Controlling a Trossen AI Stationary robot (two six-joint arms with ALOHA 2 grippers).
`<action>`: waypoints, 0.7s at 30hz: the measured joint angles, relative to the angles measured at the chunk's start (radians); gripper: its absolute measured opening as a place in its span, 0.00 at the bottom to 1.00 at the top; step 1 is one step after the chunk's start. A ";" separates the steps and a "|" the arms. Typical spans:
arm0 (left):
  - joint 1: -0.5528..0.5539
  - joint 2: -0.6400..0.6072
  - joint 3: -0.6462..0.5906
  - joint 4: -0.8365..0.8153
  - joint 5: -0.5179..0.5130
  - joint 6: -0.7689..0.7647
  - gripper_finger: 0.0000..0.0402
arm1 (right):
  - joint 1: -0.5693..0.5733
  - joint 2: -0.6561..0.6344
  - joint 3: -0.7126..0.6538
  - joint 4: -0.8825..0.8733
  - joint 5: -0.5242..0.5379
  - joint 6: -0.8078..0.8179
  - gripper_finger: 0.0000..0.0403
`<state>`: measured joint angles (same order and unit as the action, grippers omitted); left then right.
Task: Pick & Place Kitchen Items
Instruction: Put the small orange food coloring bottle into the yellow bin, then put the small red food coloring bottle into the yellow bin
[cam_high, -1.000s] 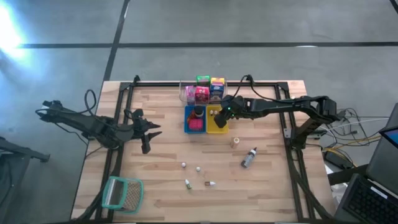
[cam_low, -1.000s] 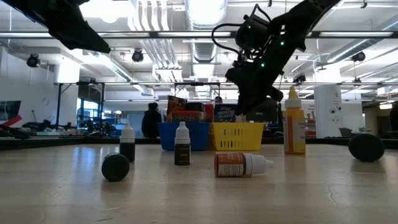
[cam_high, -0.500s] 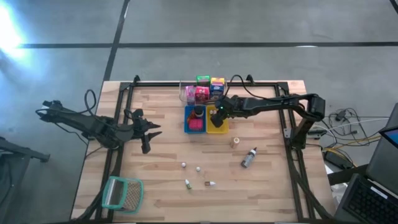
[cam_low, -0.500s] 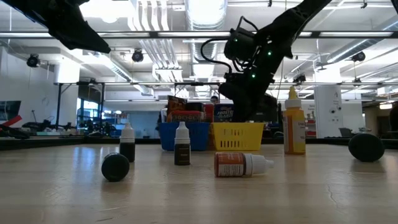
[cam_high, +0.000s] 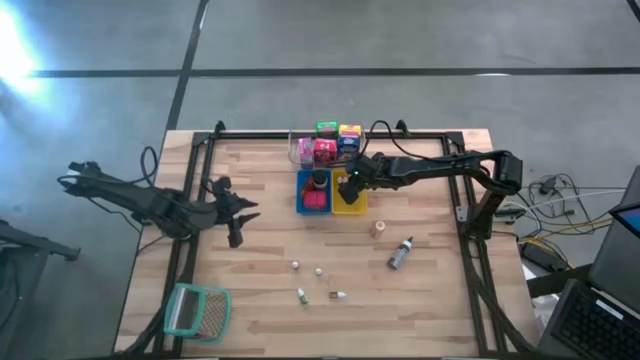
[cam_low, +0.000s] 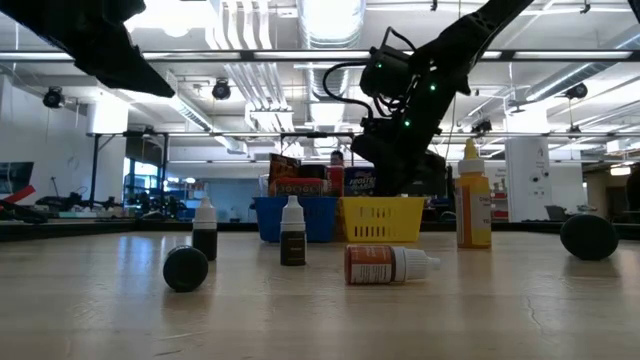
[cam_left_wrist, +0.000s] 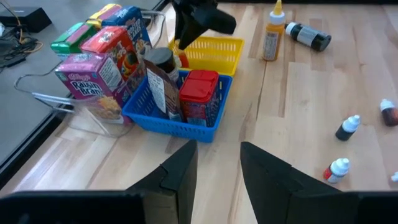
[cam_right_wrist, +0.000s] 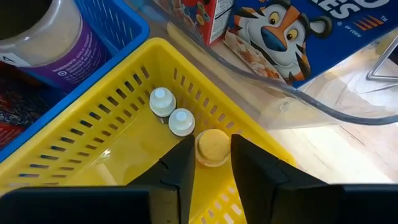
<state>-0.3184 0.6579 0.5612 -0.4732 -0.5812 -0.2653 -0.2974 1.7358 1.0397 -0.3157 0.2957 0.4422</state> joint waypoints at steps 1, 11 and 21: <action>0.000 0.000 -0.005 0.000 0.000 0.000 0.32 | 0.000 0.000 0.000 0.002 0.001 0.000 0.26; 0.000 0.000 -0.062 0.000 0.000 0.000 0.32 | 0.000 -0.011 0.030 0.005 0.005 -0.027 0.39; 0.000 0.001 -0.109 0.028 0.019 -0.036 0.32 | 0.021 -0.045 0.153 -0.112 0.022 -0.079 0.41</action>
<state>-0.3183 0.6585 0.4525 -0.4452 -0.5622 -0.3013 -0.2760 1.6904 1.1926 -0.4278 0.3173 0.3631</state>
